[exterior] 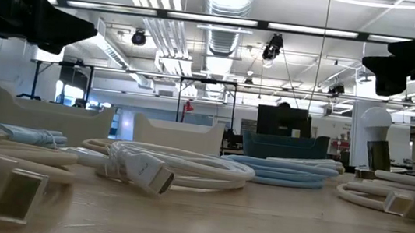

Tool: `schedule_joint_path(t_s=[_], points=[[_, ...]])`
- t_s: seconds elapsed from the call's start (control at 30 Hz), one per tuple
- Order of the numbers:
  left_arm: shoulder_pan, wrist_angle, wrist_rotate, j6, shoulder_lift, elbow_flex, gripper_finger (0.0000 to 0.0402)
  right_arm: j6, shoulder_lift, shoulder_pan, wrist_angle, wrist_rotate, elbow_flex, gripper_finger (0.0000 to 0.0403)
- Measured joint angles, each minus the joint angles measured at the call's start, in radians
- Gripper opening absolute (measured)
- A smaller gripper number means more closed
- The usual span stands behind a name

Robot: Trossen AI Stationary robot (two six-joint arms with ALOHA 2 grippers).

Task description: Pick & Place USB Port

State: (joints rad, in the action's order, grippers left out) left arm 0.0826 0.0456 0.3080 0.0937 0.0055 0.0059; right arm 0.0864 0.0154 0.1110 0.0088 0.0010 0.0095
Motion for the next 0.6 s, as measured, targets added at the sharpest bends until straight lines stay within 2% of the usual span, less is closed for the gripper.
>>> schedule_joint_path(t_s=[0.43,0.6], points=[[0.000,0.000,0.000,0.000,0.000,0.000,0.0120,0.000,0.000,0.000,0.004,0.000,0.000,0.0224],[0.000,0.000,0.000,0.000,0.000,0.000,0.0120,0.068,0.000,0.000,0.008,0.000,0.000,0.0224]])
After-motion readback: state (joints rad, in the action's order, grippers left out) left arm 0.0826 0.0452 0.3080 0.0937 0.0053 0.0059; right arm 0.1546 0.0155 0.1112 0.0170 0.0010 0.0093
